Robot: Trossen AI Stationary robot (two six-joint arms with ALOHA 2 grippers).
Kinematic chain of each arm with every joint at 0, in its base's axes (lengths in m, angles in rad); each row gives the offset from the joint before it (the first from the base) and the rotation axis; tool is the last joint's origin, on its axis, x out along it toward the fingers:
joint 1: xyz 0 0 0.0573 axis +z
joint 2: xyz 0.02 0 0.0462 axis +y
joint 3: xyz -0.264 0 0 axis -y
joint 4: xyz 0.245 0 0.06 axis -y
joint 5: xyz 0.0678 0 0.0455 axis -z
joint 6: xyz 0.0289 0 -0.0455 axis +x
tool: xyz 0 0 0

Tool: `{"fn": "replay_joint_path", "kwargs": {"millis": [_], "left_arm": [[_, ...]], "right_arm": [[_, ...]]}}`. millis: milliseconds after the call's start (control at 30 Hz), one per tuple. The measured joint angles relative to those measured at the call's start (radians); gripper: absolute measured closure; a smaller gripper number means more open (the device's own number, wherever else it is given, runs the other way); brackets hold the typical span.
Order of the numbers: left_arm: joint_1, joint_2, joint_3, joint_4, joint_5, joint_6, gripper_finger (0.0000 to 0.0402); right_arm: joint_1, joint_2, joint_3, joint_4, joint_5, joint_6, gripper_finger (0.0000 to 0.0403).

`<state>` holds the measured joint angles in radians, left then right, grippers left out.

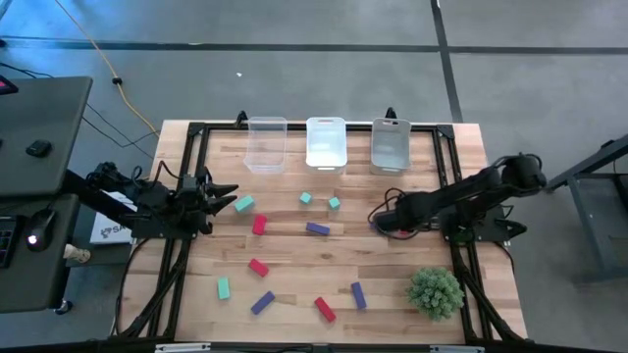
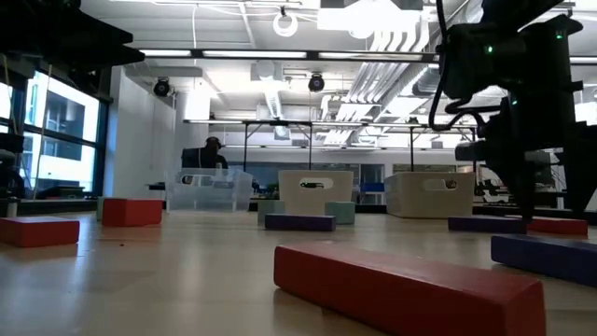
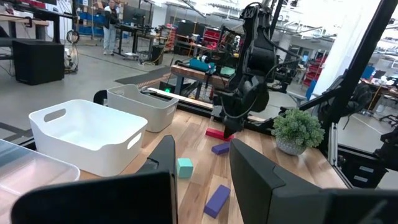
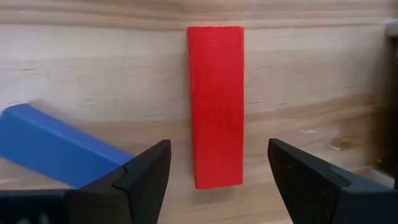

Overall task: Sort & place blocks by color
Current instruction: Put the red block into the gray bin

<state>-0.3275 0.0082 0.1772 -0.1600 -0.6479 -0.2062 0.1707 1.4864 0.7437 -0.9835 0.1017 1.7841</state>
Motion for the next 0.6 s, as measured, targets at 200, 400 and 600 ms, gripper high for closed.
{"fn": "replay_joint_path", "kwargs": {"millis": [200, 400, 600], "left_arm": [[0.000, 0.000, 0.000, 0.000, 0.000, 0.000, 0.0330], [0.000, 0.000, 0.000, 0.000, 0.000, 0.000, 0.0330], [0.000, 0.000, 0.000, 0.000, 0.000, 0.000, 0.0330]], "right_arm": [[0.000, 0.059, 0.000, 0.002, 0.000, 0.023, 0.0144], [0.000, 0.096, 0.004, 0.021, 0.006, 0.025, 0.0144], [0.000, 0.102, 0.003, 0.029, 0.004, 0.037, 0.0144]]}}
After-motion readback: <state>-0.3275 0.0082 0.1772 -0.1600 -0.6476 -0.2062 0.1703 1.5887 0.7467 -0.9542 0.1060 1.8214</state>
